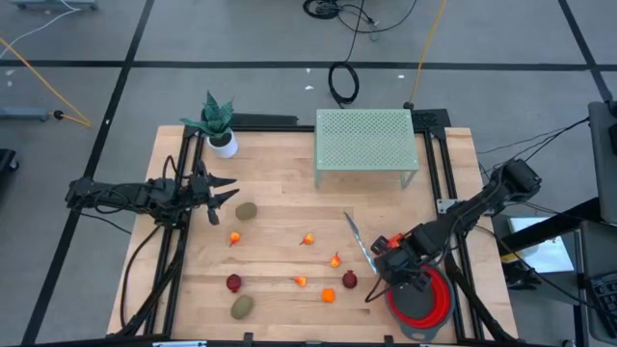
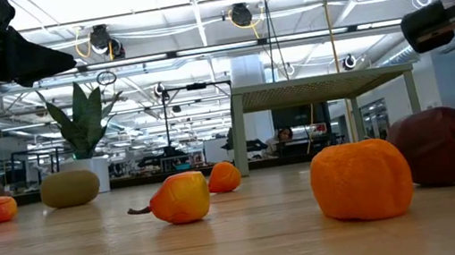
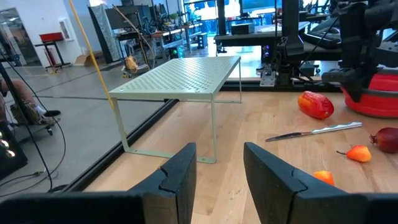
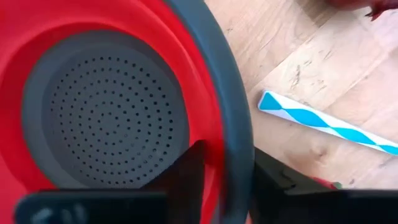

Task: Pick & Place Fruit
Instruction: Put the red basket on the shelf

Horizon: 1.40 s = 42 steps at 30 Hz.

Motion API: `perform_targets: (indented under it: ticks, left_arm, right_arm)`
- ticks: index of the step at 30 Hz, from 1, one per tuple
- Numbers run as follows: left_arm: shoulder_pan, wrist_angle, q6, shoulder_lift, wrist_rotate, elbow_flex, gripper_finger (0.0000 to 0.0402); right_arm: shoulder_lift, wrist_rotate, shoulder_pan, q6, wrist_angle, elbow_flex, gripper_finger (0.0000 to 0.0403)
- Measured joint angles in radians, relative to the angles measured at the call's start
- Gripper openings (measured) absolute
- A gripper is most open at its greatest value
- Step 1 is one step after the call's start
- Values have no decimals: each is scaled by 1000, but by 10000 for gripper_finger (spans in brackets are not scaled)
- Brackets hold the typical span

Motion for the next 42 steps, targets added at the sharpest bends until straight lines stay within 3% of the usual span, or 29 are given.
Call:
perform_targets:
  ticks: [5, 21, 39, 42]
  left_arm:
    - [0, 0, 0, 0, 0, 0, 134]
    - [0, 0, 0, 0, 0, 0, 134]
    - [0, 0, 0, 0, -1, 0, 134]
    - [0, 0, 0, 0, 0, 0, 134]
  right_arm:
    - [-29, -17, -1, 7, 2, 0, 14]
    - [-240, -84, -26, 211, 47, 72, 9]
    - [-366, -80, -260, 533, 621, 90, 8]
    - [-366, -32, -300, 569, 683, 90, 8]
